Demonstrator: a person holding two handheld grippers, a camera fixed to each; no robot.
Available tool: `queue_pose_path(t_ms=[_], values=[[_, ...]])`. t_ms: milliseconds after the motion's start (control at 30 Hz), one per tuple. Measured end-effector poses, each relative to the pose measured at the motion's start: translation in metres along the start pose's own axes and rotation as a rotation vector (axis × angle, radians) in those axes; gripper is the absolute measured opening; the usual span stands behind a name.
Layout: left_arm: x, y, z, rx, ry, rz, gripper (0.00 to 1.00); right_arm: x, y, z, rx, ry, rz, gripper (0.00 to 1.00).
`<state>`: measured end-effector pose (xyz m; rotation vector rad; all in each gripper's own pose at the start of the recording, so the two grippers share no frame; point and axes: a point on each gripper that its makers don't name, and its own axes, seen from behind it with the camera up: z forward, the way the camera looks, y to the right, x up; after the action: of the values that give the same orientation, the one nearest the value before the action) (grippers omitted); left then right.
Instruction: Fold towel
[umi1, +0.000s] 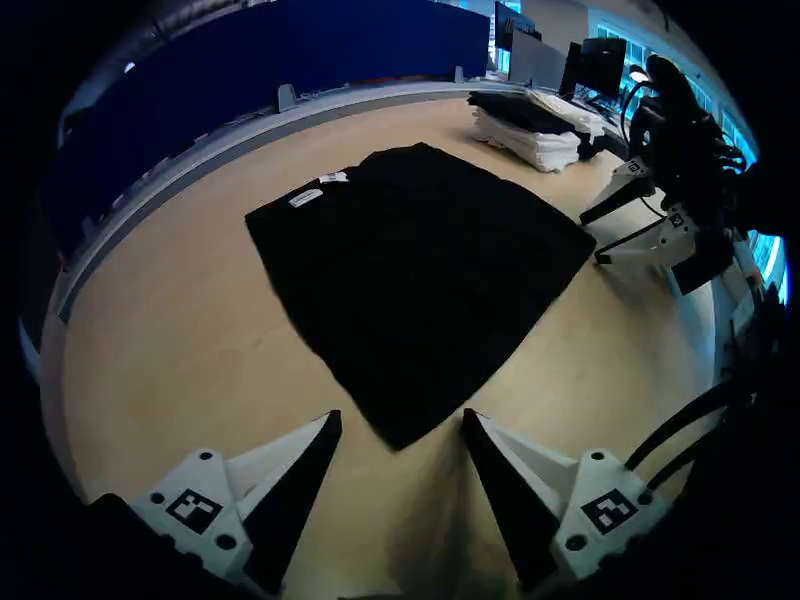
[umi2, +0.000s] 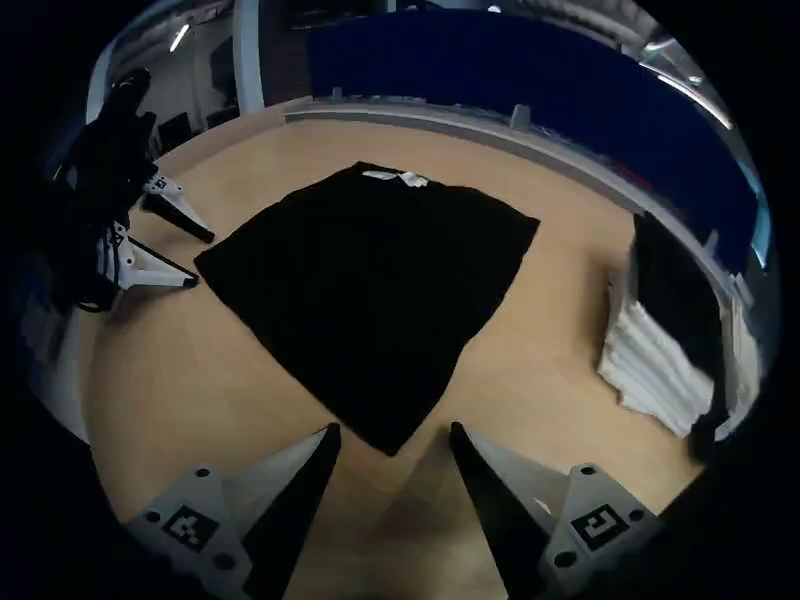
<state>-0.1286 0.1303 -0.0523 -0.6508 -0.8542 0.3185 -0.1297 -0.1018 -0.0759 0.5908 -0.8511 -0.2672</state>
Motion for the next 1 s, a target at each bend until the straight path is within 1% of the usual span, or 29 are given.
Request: queue_pose_path(t_ms=[133, 200, 333, 400, 467, 567, 733, 933, 1000], values=[[0.0003, 0.0004, -0.0004, 0.004, -0.005, -0.007, 0.87, -0.0002, -0.0018, -0.0002, 0.001, 0.000, -0.002, 0.84], [0.0006, 0.0008, -0.0004, 0.003, -0.007, -0.005, 0.84, -0.0006, -0.0024, -0.0006, 0.002, -0.001, -0.002, 0.83], [0.0007, 0.0025, 0.0000, -0.003, -0.011, 0.003, 0.80, -0.0011, -0.0028, -0.0018, 0.005, -0.004, -0.003, 0.76], [0.0006, 0.0031, 0.0003, -0.004, -0.013, 0.006, 0.78, -0.0012, -0.0028, -0.0023, 0.005, -0.005, -0.004, 0.71], [0.0002, 0.0037, 0.0006, -0.005, -0.014, 0.008, 0.76, -0.0011, -0.0028, -0.0028, 0.005, -0.006, -0.005, 0.63], [-0.0001, 0.0045, 0.0010, -0.006, -0.014, 0.011, 0.75, -0.0009, -0.0031, -0.0030, 0.006, -0.008, -0.004, 0.55], [0.0003, 0.0058, 0.0012, -0.013, -0.020, 0.018, 0.71, -0.0008, -0.0023, -0.0028, 0.003, -0.010, 0.004, 0.37], [0.0010, 0.0073, 0.0013, -0.022, -0.030, 0.030, 0.62, -0.0009, -0.0016, -0.0022, 0.005, -0.015, 0.008, 0.32], [0.0014, 0.0071, 0.0013, -0.022, -0.032, 0.031, 0.58, -0.0006, -0.0014, -0.0019, 0.005, -0.016, 0.010, 0.30]])
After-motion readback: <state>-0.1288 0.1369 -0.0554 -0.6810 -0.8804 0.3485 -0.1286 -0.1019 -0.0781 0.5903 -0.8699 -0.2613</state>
